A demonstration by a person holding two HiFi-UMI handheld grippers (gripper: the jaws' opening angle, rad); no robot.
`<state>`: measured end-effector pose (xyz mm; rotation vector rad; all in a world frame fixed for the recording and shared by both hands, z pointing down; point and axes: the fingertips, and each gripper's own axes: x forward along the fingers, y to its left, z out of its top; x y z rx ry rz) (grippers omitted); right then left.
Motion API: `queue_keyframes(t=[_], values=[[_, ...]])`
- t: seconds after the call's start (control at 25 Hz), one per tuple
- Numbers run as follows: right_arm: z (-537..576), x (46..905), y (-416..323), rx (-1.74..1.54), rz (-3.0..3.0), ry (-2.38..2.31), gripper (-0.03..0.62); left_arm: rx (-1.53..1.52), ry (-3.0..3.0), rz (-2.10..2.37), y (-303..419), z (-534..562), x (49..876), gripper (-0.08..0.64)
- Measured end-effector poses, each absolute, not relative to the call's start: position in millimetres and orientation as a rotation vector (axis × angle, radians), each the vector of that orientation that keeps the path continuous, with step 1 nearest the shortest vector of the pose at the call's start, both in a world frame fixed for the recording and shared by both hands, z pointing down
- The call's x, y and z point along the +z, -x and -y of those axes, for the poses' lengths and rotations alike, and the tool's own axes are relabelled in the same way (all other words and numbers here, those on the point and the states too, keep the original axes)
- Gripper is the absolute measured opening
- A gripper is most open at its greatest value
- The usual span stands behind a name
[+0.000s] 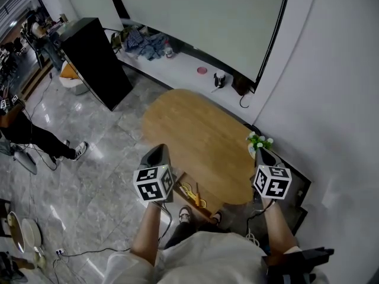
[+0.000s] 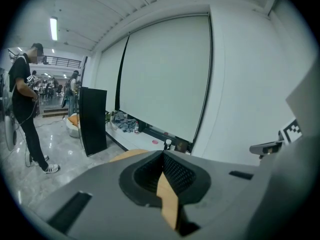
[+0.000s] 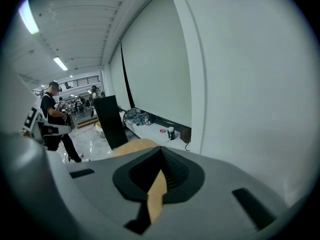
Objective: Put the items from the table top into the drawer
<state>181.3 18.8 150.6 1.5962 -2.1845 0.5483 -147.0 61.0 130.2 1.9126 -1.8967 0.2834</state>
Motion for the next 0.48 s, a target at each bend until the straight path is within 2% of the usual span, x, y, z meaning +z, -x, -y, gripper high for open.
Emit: queue_keyframes(t=[0.48], values=[[-27.3, 145.3, -178.7, 0.542, 2.183, -1.606, -0.008, 0.297, -1.930, 1.891, 145.0, -66.8, 124.5, 0.009]])
